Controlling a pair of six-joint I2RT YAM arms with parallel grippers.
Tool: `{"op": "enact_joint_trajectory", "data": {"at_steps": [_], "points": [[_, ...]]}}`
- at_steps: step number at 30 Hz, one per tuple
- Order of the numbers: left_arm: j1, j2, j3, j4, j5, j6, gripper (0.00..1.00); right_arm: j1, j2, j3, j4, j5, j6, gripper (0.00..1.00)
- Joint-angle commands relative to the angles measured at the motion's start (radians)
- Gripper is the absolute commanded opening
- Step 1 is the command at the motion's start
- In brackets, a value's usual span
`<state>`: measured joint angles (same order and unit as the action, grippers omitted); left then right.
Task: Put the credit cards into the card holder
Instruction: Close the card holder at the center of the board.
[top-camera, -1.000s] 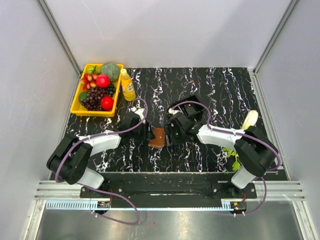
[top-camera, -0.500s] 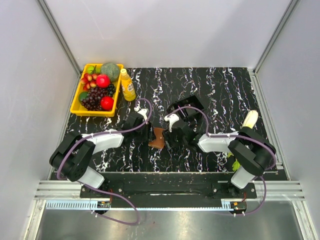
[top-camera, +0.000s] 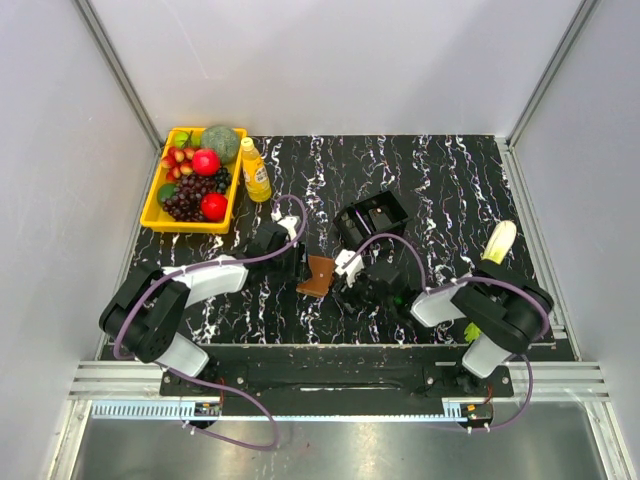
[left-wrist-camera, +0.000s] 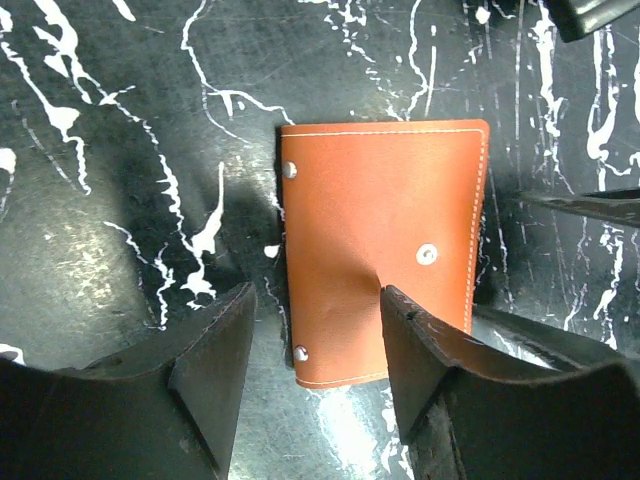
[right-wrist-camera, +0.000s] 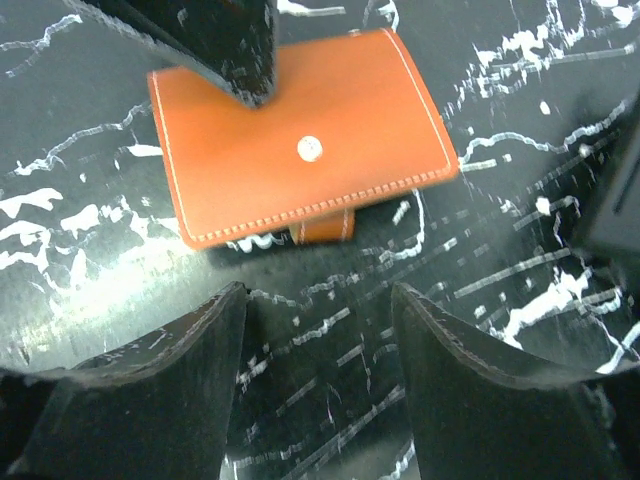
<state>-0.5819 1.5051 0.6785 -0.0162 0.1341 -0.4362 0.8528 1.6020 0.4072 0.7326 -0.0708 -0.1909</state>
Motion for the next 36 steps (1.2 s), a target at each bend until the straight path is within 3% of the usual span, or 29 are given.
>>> {"op": "enact_joint_trajectory", "data": {"at_steps": [1, 8, 11, 16, 20, 24, 29, 36], "points": [[-0.003, -0.006, 0.033, 0.055, 0.071, 0.024, 0.57, -0.001, 0.119, 0.005, 0.275, -0.075, -0.038, 0.66], [-0.003, -0.003, 0.029, 0.064, 0.079, 0.017, 0.58, 0.000, 0.240, 0.010, 0.453, -0.033, -0.110, 0.63], [-0.004, 0.003, 0.033, 0.061, 0.079, 0.022, 0.58, 0.002, 0.251, 0.005, 0.459, -0.032, -0.093, 0.49], [-0.003, 0.026, 0.041, 0.061, 0.081, 0.017, 0.57, 0.000, 0.286, -0.045, 0.619, 0.029, -0.062, 0.29], [-0.003, 0.040, 0.029, 0.058, 0.052, 0.005, 0.57, 0.000, 0.239, -0.077, 0.642, 0.048, -0.059, 0.21], [-0.003, 0.056, 0.033, 0.050, 0.029, -0.002, 0.56, 0.002, 0.190, -0.102, 0.651, 0.013, -0.035, 0.15], [-0.003, 0.075, 0.050, 0.024, -0.033, -0.015, 0.56, 0.000, 0.155, -0.136, 0.734, -0.024, 0.013, 0.15], [-0.004, 0.020, 0.067, -0.005, -0.057, -0.022, 0.57, 0.000, 0.014, -0.137, 0.682, -0.069, 0.016, 0.08]]}}
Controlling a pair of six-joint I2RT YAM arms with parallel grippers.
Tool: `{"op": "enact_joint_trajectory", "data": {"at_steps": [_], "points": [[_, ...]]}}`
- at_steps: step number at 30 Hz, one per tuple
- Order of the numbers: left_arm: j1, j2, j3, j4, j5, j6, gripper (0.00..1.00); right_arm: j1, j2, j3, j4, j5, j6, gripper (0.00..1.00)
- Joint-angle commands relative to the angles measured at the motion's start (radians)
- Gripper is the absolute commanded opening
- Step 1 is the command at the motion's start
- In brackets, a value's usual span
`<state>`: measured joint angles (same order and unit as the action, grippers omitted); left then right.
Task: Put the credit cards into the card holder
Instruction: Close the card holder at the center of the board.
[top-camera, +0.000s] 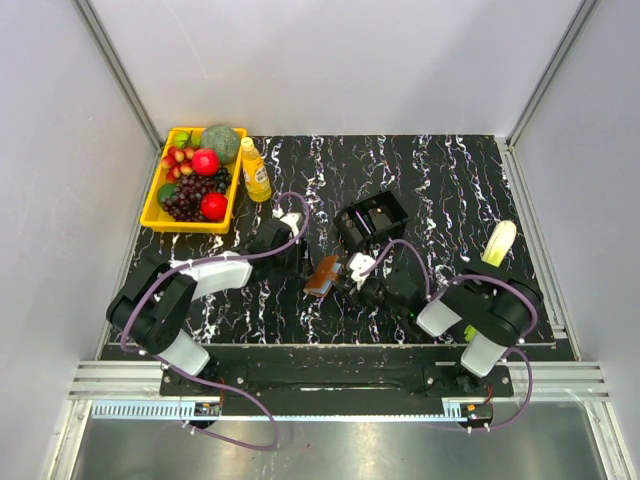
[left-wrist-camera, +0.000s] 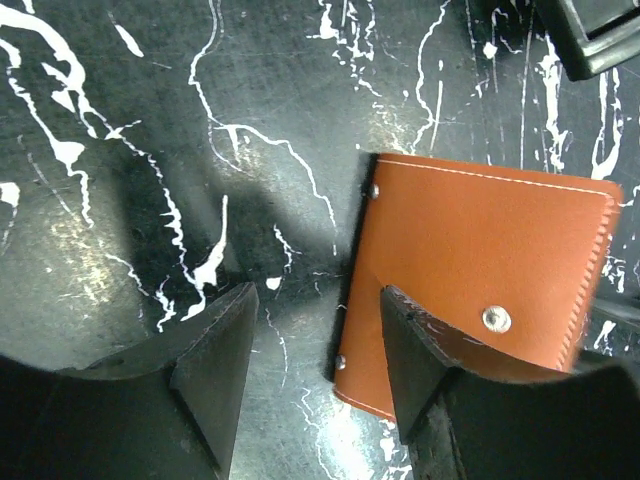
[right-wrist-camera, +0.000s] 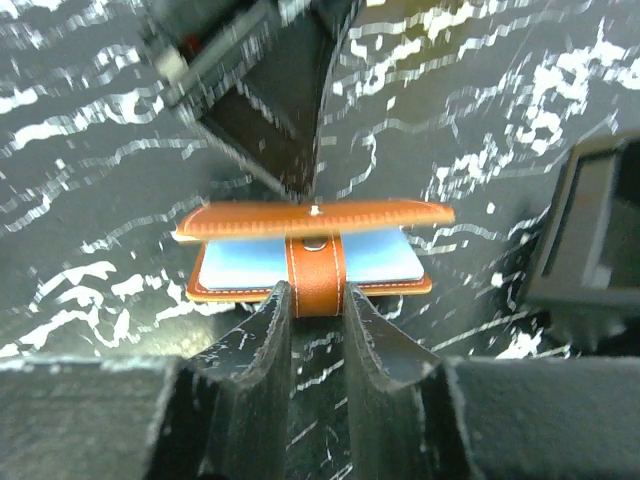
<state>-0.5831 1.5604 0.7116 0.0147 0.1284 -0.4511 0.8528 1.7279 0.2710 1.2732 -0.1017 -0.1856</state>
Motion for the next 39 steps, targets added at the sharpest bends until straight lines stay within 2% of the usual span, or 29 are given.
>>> {"op": "enact_joint_trajectory", "data": {"at_steps": [1, 3, 7, 10, 12, 14, 16, 20, 23, 24, 26, 27, 28, 29, 32, 34, 35, 37, 39], "points": [[-0.003, -0.042, 0.038, -0.039, -0.052, -0.008, 0.57, 0.000, -0.138, 0.010, 0.111, -0.047, 0.000, 0.08], [-0.003, -0.043, 0.040, -0.032, -0.039, -0.003, 0.57, 0.002, -0.189, 0.025, 0.013, -0.050, -0.006, 0.08], [-0.003, -0.013, 0.063, -0.029, -0.027, 0.008, 0.57, 0.002, -0.194, 0.011, 0.044, -0.041, -0.006, 0.08], [-0.004, -0.008, 0.060, 0.017, 0.028, 0.017, 0.57, 0.000, -0.186, 0.030, -0.044, -0.039, -0.021, 0.08], [-0.004, -0.002, 0.054, 0.059, 0.075, 0.000, 0.57, 0.002, -0.166, 0.021, -0.039, -0.004, 0.000, 0.08], [-0.009, -0.023, 0.065, -0.001, -0.022, -0.035, 0.54, 0.002, -0.140, -0.013, 0.061, 0.013, 0.014, 0.08], [-0.004, -0.092, 0.017, 0.010, -0.099, -0.072, 0.57, 0.000, -0.143, -0.021, 0.084, 0.052, 0.043, 0.08], [0.014, -0.172, -0.026, -0.036, -0.190, -0.126, 0.58, 0.002, -0.192, 0.051, -0.205, -0.039, 0.029, 0.16], [0.029, -0.212, -0.067, 0.011, -0.133, -0.133, 0.61, 0.000, -0.168, 0.097, -0.262, -0.088, 0.003, 0.20], [0.029, -0.211, -0.060, -0.008, -0.133, -0.133, 0.60, 0.002, -0.156, 0.106, -0.259, -0.090, 0.000, 0.24], [0.029, -0.214, -0.066, -0.010, -0.089, -0.130, 0.60, 0.002, -0.131, 0.123, -0.256, -0.105, 0.009, 0.40], [0.029, -0.215, -0.072, -0.007, -0.087, -0.133, 0.60, 0.002, -0.119, 0.141, -0.277, -0.128, 0.008, 0.38], [0.029, -0.218, -0.081, 0.001, -0.081, -0.138, 0.60, 0.000, -0.107, 0.155, -0.308, -0.142, 0.014, 0.41], [0.029, -0.221, -0.084, 0.007, -0.073, -0.138, 0.60, 0.002, -0.099, 0.177, -0.337, -0.144, 0.032, 0.51], [0.031, -0.227, -0.093, 0.007, -0.062, -0.139, 0.60, 0.002, -0.099, 0.194, -0.348, -0.152, 0.047, 0.49], [0.031, -0.238, -0.101, 0.002, -0.065, -0.138, 0.60, 0.002, -0.142, 0.157, -0.272, -0.119, 0.072, 0.56], [0.031, -0.243, -0.104, 0.002, -0.067, -0.135, 0.61, 0.000, -0.175, 0.148, -0.249, -0.106, 0.074, 0.57], [0.031, -0.247, -0.110, 0.002, -0.067, -0.130, 0.61, 0.002, -0.253, 0.166, -0.309, -0.087, 0.064, 0.58], [0.031, -0.247, -0.109, -0.009, -0.076, -0.130, 0.61, 0.002, -0.333, 0.212, -0.459, -0.053, 0.066, 0.57]]}}
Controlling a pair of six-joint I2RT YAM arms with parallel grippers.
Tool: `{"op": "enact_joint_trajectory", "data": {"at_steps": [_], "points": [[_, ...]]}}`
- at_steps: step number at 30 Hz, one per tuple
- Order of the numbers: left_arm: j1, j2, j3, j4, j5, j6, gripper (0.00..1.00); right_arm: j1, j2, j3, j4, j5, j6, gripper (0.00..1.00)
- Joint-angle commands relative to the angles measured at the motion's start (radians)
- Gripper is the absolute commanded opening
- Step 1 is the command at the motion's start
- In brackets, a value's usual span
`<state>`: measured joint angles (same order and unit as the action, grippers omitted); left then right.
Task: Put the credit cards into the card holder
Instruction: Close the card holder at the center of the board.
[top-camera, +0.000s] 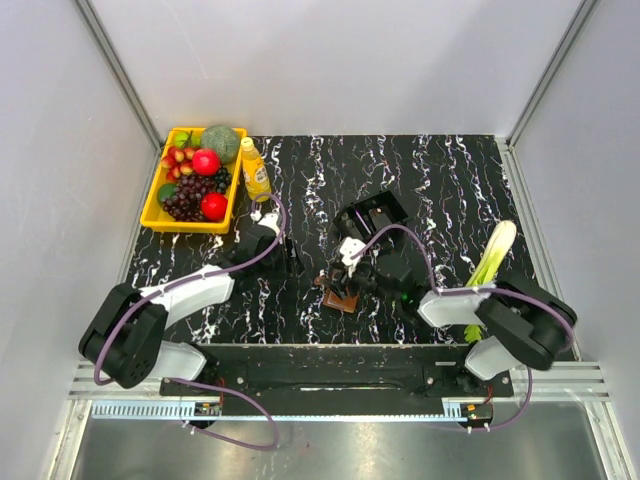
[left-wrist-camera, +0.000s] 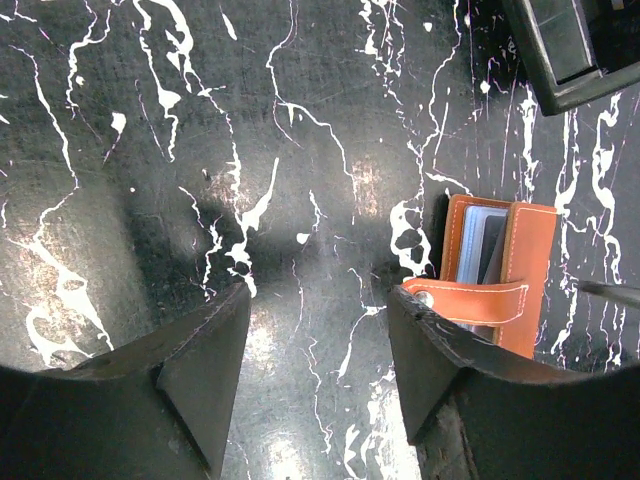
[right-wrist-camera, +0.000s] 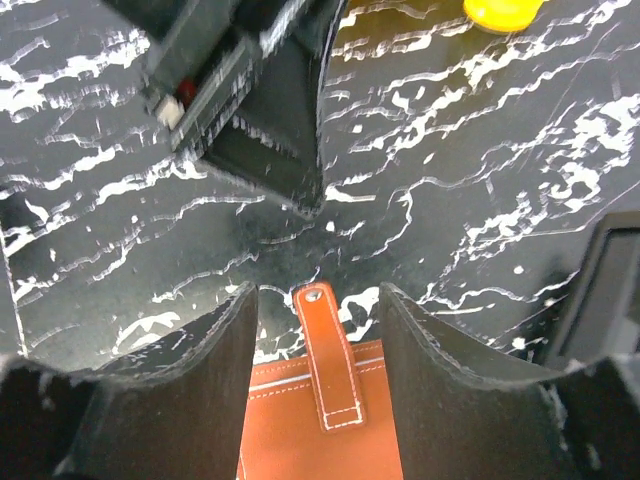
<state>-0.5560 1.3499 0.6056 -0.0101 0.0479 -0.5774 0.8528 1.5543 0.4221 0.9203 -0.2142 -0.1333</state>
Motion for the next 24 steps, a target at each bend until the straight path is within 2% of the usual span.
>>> {"op": "enact_joint_trajectory", "data": {"at_steps": [1, 3, 5, 8, 11, 13, 14, 16, 18, 24], "points": [[0.005, -0.040, -0.004, 0.022, 0.007, -0.004, 0.61, 0.002, -0.196, 0.079, -0.195, 0.071, 0.024, 0.57], [0.005, -0.040, -0.001, 0.028, 0.020, -0.004, 0.61, 0.000, -0.261, 0.089, -0.282, 0.161, 0.091, 0.55], [0.005, -0.040, 0.005, 0.032, 0.043, 0.002, 0.61, 0.000, -0.336, 0.098, -0.392, 0.321, 0.206, 0.50], [0.005, -0.029, 0.011, 0.042, 0.087, -0.006, 0.62, 0.002, -0.388, 0.180, -0.711, 0.438, 0.364, 0.48], [0.005, -0.026, -0.019, 0.113, 0.164, -0.042, 0.62, 0.002, -0.358, 0.279, -0.981, 0.371, 0.489, 0.50], [0.004, -0.021, -0.039, 0.139, 0.182, -0.056, 0.62, 0.002, -0.307, 0.303, -1.079, 0.311, 0.578, 0.44], [0.004, -0.018, -0.047, 0.144, 0.184, -0.058, 0.62, 0.002, -0.277, 0.305, -1.103, 0.273, 0.612, 0.41], [0.004, -0.015, -0.053, 0.144, 0.176, -0.056, 0.62, 0.002, -0.229, 0.293, -1.094, 0.227, 0.665, 0.29], [0.004, -0.012, -0.050, 0.139, 0.173, -0.052, 0.62, 0.008, -0.201, 0.279, -1.074, 0.191, 0.676, 0.25], [-0.004, -0.012, -0.082, 0.156, 0.193, -0.062, 0.62, 0.015, -0.111, 0.322, -1.051, 0.240, 0.692, 0.24]]}}
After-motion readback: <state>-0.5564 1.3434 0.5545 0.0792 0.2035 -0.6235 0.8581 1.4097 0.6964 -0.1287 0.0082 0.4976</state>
